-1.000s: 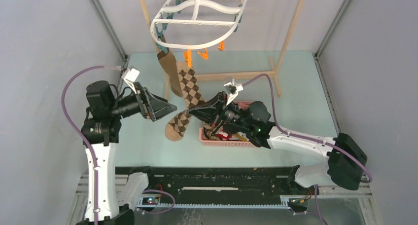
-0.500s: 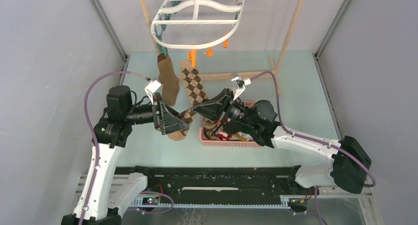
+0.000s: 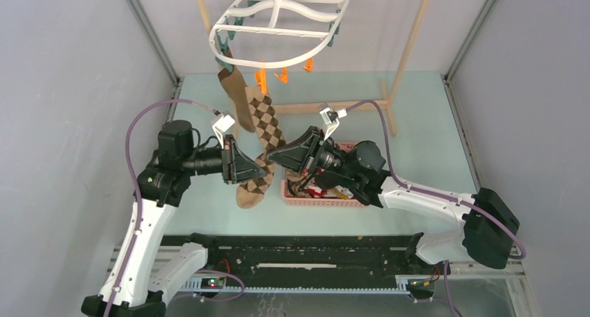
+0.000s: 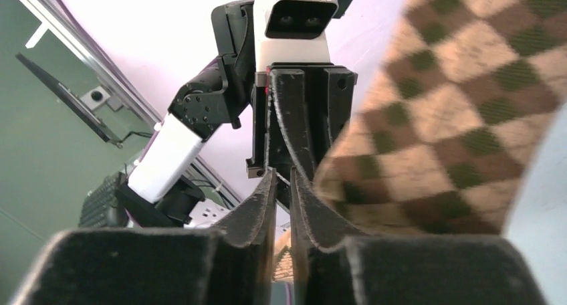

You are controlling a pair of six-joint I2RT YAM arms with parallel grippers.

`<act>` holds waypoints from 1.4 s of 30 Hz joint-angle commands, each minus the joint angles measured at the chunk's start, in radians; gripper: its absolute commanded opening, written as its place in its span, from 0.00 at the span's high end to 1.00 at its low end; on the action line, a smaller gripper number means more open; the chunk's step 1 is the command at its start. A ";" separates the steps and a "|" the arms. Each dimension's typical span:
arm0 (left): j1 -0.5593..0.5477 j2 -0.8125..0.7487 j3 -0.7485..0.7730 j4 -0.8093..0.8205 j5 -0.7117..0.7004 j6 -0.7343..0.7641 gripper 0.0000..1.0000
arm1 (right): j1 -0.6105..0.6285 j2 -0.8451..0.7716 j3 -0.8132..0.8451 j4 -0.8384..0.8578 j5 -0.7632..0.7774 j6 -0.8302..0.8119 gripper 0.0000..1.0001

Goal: Remove the socks clipped to the hanger
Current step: Remove the sock from the hanger.

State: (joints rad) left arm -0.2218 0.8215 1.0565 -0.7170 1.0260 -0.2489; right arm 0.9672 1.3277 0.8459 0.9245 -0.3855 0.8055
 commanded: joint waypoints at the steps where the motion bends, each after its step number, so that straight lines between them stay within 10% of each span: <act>1: -0.008 -0.020 -0.017 -0.004 -0.059 0.036 0.87 | -0.012 -0.021 0.042 -0.013 0.052 0.013 0.72; 12: -0.019 -0.045 0.001 -0.058 -0.089 0.069 1.00 | -0.046 -0.006 0.137 -0.200 0.344 -0.192 0.36; 32: -0.021 -0.053 0.041 -0.105 -0.023 0.088 1.00 | -0.208 0.433 0.325 0.469 0.054 0.414 0.12; 42: -0.021 -0.065 0.055 -0.099 0.035 0.060 1.00 | -0.214 0.547 0.417 0.569 0.111 0.573 0.16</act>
State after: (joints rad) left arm -0.2356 0.7727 1.0569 -0.8223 0.9966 -0.1837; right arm 0.7586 1.8679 1.2194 1.3785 -0.3058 1.2812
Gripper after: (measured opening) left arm 0.028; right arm 0.857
